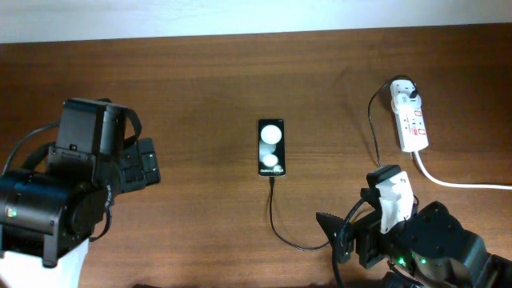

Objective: Plug charger to phone and switch on socket

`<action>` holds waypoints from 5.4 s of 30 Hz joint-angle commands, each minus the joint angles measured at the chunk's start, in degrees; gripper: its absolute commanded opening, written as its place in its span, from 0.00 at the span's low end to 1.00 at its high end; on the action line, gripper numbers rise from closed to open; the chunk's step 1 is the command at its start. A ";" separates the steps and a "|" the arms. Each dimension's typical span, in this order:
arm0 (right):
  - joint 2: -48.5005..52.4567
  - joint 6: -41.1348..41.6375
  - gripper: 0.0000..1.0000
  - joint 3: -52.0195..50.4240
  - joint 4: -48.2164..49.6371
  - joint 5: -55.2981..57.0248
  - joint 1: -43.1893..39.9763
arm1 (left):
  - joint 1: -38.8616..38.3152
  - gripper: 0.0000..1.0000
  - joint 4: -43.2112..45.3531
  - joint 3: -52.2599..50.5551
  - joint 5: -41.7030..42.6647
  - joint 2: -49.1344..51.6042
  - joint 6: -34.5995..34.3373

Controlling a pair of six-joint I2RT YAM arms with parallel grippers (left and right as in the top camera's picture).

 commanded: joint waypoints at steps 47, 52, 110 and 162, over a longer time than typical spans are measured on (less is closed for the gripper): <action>-17.62 0.44 0.99 0.61 -2.32 -6.08 -41.05 | 17.59 0.99 -1.53 0.81 -0.61 -61.59 0.68; -17.64 0.44 0.99 0.61 -3.63 -12.48 -41.05 | 17.73 0.99 -1.53 0.81 -0.61 -70.31 0.68; 29.53 10.14 0.04 -6.45 -3.21 -7.69 -45.46 | 18.21 0.99 88.26 -104.50 13.20 -70.75 -7.04; 96.24 3.74 0.04 38.84 6.47 -17.35 -65.40 | 18.21 0.99 91.23 -105.88 13.22 -72.17 -7.04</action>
